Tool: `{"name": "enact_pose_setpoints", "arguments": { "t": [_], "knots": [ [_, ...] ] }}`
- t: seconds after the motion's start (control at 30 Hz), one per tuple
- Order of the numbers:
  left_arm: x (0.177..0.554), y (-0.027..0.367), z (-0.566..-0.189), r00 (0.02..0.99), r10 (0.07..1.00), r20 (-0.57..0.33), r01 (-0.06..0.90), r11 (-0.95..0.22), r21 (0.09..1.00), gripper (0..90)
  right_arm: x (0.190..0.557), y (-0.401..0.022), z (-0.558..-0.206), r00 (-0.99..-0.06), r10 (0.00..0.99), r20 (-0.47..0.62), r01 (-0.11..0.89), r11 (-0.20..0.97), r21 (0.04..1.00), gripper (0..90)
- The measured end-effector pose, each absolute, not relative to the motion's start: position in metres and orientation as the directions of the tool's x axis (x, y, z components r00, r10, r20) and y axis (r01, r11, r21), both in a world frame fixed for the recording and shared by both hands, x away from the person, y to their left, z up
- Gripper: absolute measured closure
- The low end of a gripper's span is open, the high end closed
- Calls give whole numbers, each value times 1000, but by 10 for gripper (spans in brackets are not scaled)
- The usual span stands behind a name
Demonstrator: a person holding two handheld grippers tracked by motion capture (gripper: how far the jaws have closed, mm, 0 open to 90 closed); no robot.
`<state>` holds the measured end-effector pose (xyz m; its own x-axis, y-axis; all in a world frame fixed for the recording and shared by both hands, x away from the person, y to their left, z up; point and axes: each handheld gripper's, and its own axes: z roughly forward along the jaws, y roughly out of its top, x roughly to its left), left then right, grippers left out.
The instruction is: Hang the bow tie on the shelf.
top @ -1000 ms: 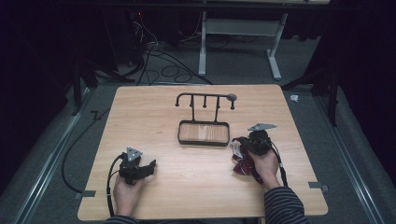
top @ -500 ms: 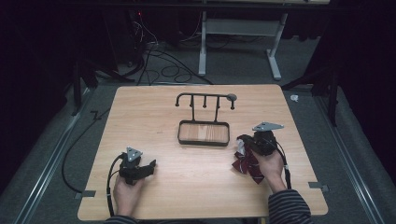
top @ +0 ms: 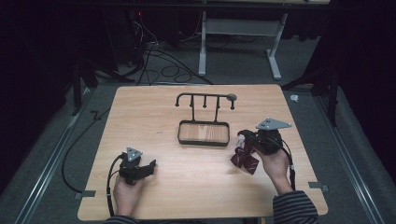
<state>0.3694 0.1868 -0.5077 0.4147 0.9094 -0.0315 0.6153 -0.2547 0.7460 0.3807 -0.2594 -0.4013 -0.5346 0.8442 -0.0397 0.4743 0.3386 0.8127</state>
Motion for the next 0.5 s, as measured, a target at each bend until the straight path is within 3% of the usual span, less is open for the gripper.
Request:
{"name": "enact_pose_setpoints", "arguments": {
  "t": [0.5],
  "knots": [
    [369,187,-508,416,909,-32,616,-256,745,291,374,-248,-376,-582,813,-18,402,307,863,900]
  ]
}}
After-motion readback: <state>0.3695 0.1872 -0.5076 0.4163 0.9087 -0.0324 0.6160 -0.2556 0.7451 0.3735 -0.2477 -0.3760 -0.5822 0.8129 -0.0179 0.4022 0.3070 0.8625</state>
